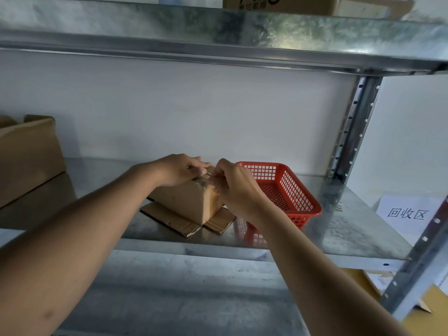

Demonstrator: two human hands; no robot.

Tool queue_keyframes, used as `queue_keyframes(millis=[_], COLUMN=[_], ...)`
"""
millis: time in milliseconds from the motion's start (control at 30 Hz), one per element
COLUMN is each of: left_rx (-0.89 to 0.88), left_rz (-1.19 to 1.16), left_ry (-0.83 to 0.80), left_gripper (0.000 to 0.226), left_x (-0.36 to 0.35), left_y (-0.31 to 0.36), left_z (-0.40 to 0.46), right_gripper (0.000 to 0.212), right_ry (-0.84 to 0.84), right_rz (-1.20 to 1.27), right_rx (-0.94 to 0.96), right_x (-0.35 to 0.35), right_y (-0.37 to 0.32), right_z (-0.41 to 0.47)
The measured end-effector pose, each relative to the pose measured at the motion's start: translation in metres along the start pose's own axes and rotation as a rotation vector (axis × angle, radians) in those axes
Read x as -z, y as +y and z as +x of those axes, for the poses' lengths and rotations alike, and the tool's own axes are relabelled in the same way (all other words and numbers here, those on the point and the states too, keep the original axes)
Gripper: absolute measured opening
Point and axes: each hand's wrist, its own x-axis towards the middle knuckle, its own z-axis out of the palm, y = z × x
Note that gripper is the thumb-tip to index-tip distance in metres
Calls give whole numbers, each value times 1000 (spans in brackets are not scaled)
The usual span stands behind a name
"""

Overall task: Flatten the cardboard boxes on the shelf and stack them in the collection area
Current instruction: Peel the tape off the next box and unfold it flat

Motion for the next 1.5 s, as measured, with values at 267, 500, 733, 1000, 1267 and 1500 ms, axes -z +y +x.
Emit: queue_keyframes(millis=[267, 500, 733, 1000, 1267, 1500], left_rx=[17, 74, 88, 78, 82, 81], left_rz=[-48, -28, -4, -66, -74, -110], left_ry=[67, 99, 94, 112, 115, 115], left_gripper=[42, 42, 42, 38, 39, 36], left_x=[-11, -16, -16, -19, -18, -19], left_y=[-10, -15, -11, -17, -17, -10], left_z=[8, 11, 10, 15, 10, 13], right_gripper=[7, 6, 40, 9, 14, 22], right_ry=[174, 300, 317, 199, 221, 173], right_rz=[564, 352, 451, 321, 470, 729], right_rx=[-273, -277, -316, -166, -78, -160], right_x=[1, -19, -21, -23, -24, -16], right_y=[7, 18, 28, 29, 30, 32], right_z=[0, 4, 9, 15, 17, 16])
